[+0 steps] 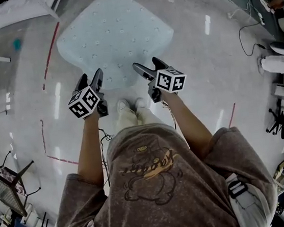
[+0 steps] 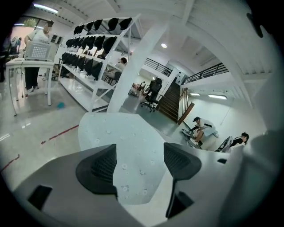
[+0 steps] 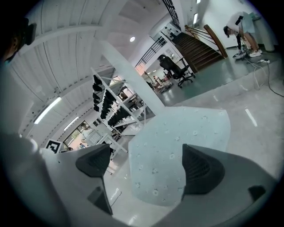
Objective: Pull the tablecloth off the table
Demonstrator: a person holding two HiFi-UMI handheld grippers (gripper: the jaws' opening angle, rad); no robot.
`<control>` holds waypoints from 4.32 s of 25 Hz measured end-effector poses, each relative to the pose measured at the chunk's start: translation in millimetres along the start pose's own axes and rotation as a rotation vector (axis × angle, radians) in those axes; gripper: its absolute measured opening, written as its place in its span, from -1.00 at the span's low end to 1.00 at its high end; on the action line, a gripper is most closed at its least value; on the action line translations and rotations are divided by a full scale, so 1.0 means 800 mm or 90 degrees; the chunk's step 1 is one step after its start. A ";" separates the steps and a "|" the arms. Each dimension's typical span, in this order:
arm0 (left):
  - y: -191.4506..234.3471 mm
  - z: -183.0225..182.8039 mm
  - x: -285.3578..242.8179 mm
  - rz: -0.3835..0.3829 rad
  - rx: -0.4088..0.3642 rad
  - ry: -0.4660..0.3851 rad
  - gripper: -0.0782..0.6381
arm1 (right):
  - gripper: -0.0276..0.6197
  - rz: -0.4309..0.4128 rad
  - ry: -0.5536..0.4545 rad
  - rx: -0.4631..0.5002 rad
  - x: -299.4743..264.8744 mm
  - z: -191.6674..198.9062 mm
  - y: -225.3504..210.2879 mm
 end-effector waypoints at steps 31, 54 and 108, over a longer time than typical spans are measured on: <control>0.157 0.049 -0.177 -0.096 0.152 0.181 0.18 | 0.63 0.171 0.097 -0.152 -0.136 0.051 -0.162; 0.159 0.047 -0.182 -0.058 0.188 0.205 0.02 | 0.18 0.163 0.125 -0.166 -0.142 0.044 -0.163; 0.042 -0.018 -0.058 0.010 0.105 0.114 -0.70 | -0.82 0.106 0.010 -0.037 -0.009 -0.024 -0.057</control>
Point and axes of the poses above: the fingertips, and each gripper's own axes: x backward along the fingers, y to its left, z out of its underside, the point moved 8 cm from there along x, backward along the fingers, and after that the axes turned 7 degrees about y, right-handed, at the moved point
